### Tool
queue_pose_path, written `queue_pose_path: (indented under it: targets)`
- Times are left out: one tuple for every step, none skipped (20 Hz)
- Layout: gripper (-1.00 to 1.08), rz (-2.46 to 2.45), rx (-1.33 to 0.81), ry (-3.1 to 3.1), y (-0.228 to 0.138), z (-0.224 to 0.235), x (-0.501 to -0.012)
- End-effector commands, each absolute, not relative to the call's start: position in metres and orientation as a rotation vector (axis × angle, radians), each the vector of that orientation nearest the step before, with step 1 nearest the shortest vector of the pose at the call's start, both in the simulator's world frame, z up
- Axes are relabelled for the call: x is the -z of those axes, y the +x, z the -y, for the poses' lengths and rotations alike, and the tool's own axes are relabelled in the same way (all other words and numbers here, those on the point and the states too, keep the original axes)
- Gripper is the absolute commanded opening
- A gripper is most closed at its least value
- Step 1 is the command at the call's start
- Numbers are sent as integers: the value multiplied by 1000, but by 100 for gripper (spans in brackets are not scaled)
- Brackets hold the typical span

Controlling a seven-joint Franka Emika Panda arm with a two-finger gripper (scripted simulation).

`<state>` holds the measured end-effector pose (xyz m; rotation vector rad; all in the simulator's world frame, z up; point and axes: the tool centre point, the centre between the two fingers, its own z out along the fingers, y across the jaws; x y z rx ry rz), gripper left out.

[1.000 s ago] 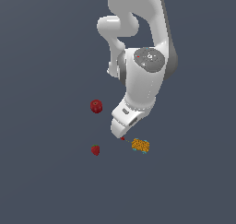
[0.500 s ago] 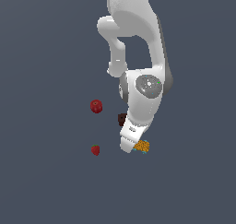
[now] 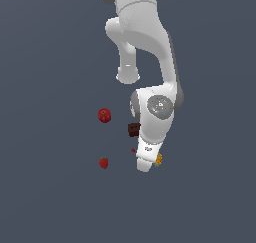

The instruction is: Pick up a designated object from a clutter of objects.

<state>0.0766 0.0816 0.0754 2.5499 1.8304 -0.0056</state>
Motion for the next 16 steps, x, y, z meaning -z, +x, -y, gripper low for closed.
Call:
queue_pose_path:
  targets:
    - [100, -1865, 2, 2526, 77, -83, -70]
    - [100, -1874, 1, 2520, 77, -83, -68]
    - [100, -1881, 1, 2516, 77, -84, -67]
    - [100, -1885, 0, 2513, 77, -84, -66]
    - [100, -1888, 0, 2511, 77, -84, -66]
    - [100, -1889, 0, 2510, 77, -84, -65]
    - [100, -1884, 2, 2514, 77, -84, -66]
    - [100, -1884, 2, 2514, 77, -84, -66]
    - [100, -1884, 2, 2514, 77, -84, -64]
    - [100, -1884, 2, 2514, 77, -84, -63]
    - [100, -1884, 1, 2514, 77, -84, -60]
    - [100, -1884, 1, 2514, 77, -84, -57]
    - [100, -1885, 1, 2513, 77, -84, -52]
    - [100, -1886, 1, 2512, 76, -84, -48]
    - [100, -1887, 1, 2512, 76, -84, -42]
    - [100, -1888, 1, 2511, 76, -84, -36]
